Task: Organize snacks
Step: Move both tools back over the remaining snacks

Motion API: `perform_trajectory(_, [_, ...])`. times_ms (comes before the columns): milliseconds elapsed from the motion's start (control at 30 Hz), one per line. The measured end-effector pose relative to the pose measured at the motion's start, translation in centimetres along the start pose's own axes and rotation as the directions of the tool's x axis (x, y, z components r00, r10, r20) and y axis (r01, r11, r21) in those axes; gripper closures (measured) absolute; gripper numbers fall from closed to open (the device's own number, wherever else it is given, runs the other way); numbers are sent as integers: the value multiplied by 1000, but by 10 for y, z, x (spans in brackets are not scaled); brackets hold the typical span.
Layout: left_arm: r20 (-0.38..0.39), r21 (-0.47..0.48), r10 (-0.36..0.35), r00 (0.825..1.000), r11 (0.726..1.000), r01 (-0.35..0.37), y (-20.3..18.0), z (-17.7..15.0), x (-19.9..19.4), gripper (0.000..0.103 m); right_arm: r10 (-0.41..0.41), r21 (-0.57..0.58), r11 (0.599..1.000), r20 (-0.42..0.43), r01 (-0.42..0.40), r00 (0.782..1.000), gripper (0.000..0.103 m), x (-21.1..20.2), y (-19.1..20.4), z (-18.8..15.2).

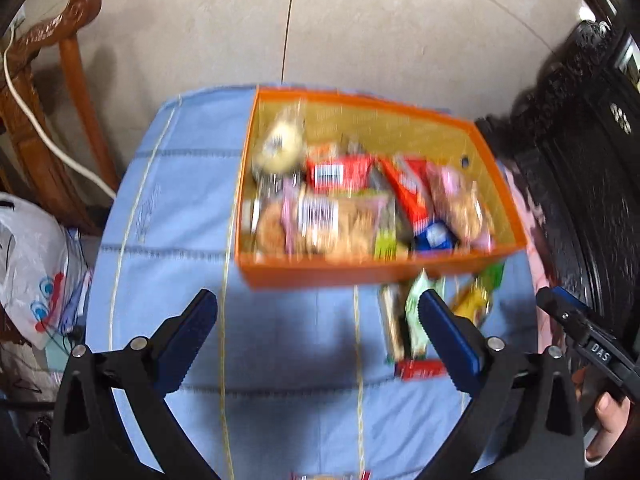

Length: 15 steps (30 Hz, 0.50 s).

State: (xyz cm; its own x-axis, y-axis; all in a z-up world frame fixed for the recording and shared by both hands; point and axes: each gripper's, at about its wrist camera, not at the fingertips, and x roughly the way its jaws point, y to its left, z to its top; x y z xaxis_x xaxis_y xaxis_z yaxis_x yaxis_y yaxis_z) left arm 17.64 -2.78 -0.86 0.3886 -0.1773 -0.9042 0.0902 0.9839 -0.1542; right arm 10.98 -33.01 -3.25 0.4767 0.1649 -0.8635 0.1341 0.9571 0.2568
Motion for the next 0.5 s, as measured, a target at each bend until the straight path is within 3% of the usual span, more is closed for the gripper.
perform_trajectory(300, [-137,-27,-11,990,1000,7,1,-68,36,4,-35,66,997,-119,43,992,22,25,-24,-64])
perform_trajectory(500, [-207,-34,-35,978,999,28,-24,-78,79,4,-34,111,992,-168,53,985,22,36,-39,-82])
